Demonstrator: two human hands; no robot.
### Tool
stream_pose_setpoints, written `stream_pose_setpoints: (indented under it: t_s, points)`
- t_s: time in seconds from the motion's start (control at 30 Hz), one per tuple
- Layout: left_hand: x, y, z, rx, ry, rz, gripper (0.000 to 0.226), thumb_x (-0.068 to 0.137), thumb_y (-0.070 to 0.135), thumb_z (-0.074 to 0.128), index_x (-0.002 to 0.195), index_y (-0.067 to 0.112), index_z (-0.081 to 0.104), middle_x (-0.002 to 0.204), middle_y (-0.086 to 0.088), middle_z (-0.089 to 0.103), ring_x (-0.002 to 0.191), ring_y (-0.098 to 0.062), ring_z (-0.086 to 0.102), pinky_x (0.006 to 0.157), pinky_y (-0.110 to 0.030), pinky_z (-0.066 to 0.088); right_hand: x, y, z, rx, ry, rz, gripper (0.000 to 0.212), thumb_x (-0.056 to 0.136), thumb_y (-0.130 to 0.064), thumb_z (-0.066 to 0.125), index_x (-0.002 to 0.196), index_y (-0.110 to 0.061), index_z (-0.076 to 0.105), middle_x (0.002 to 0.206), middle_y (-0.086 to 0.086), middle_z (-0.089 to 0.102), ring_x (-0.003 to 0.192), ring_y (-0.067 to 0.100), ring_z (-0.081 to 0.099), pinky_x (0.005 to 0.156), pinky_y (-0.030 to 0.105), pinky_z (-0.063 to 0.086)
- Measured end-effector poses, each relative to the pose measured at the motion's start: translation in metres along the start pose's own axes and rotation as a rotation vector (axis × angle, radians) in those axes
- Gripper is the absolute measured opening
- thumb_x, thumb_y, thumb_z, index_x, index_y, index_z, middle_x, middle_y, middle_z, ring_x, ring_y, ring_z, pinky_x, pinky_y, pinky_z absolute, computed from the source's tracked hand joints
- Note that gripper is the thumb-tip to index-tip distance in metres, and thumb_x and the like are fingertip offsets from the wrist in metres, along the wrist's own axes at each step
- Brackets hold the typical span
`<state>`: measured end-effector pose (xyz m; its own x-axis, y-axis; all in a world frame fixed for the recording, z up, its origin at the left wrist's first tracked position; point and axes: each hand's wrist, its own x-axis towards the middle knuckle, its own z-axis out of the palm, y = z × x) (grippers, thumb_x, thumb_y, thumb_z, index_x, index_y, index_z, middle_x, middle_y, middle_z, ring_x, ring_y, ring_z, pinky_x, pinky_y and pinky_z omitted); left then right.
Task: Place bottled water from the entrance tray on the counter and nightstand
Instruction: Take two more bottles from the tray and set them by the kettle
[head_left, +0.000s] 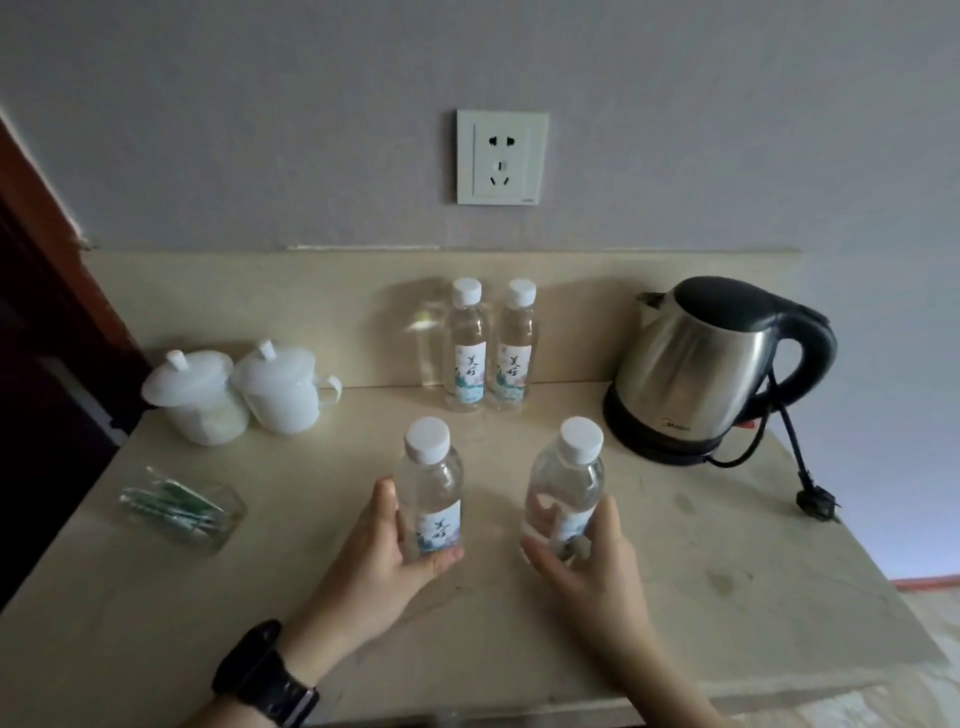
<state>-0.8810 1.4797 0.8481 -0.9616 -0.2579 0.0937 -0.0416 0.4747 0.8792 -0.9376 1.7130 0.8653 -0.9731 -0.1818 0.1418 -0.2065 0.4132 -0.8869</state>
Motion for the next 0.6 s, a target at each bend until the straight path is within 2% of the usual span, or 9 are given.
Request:
stream_pose_setpoints:
  t_s: [0.03,0.1,0.2,0.3,0.37,0.43,0.53,0.6]
  points:
    - [0.007,0.001,-0.002,-0.008,0.008,-0.028,0.072,0.065,0.057,0.081,0.114,0.024,0.04,0.104,-0.014,0.065,0.093,-0.032,0.065,0.083,-0.054,0.052,0.008,0.0,0.002,-0.028,0.035,0.014,0.046,0.072,-0.031,0.085,0.098,-0.037,0.048,0.092,-0.014,0.069,0.085,0.006,0.067,0.071,0.028,0.052]
    - [0.027,0.003,-0.009,-0.021,0.017,-0.065,0.071,0.063,0.052,0.081,0.113,0.021,0.042,0.103,-0.008,0.067,0.094,-0.026,0.066,0.086,-0.052,0.052,0.03,-0.001,0.007,-0.095,0.122,0.015,0.049,0.071,-0.035,0.084,0.104,-0.03,0.049,0.1,-0.007,0.063,0.097,0.021,0.061,0.078,0.041,0.051]
    - [0.064,0.006,-0.019,-0.026,0.025,-0.086,0.067,0.064,0.044,0.082,0.115,0.027,0.042,0.107,0.003,0.069,0.098,-0.015,0.068,0.09,-0.045,0.053,0.076,0.002,0.015,-0.242,0.219,0.048,0.063,0.077,-0.04,0.079,0.122,-0.008,0.048,0.117,0.008,0.059,0.114,0.031,0.048,0.088,0.043,0.046]
    - [0.095,0.006,-0.025,-0.01,0.034,-0.086,0.063,0.068,0.032,0.085,0.114,0.033,0.042,0.108,0.011,0.069,0.096,-0.007,0.068,0.088,-0.039,0.054,0.11,0.005,0.025,-0.294,0.251,0.069,0.073,0.083,-0.042,0.073,0.134,-0.001,0.04,0.128,0.016,0.054,0.12,0.035,0.043,0.091,0.046,0.045]
    - [0.112,0.005,-0.028,-0.025,0.049,-0.088,0.064,0.063,0.041,0.083,0.112,0.036,0.042,0.109,0.011,0.069,0.099,-0.008,0.068,0.09,-0.041,0.054,0.119,0.009,0.03,-0.293,0.241,0.045,0.07,0.086,-0.034,0.071,0.136,0.001,0.035,0.128,0.018,0.05,0.12,0.038,0.043,0.091,0.047,0.043]
    - [0.125,0.002,-0.028,-0.033,0.056,-0.091,0.063,0.067,0.037,0.084,0.116,0.032,0.045,0.11,0.009,0.069,0.099,-0.011,0.067,0.092,-0.041,0.053,0.121,0.013,0.032,-0.295,0.225,0.005,0.062,0.088,-0.025,0.068,0.133,-0.001,0.034,0.124,0.017,0.047,0.12,0.038,0.043,0.091,0.046,0.042]
    - [0.134,0.0,-0.021,-0.047,0.117,-0.094,0.056,0.077,0.022,0.083,0.118,0.029,0.046,0.105,0.008,0.065,0.088,-0.006,0.06,0.081,-0.031,0.049,0.13,0.019,0.032,-0.293,0.199,-0.015,0.061,0.087,-0.024,0.067,0.134,-0.003,0.033,0.124,0.016,0.049,0.121,0.038,0.045,0.09,0.045,0.043]
    - [0.136,0.0,-0.016,-0.034,0.161,-0.099,0.055,0.077,0.024,0.083,0.118,0.031,0.046,0.103,0.001,0.065,0.085,-0.012,0.058,0.077,-0.03,0.046,0.141,0.019,0.033,-0.27,0.189,-0.01,0.063,0.088,-0.025,0.067,0.137,-0.005,0.032,0.125,0.016,0.053,0.119,0.037,0.05,0.087,0.044,0.046]
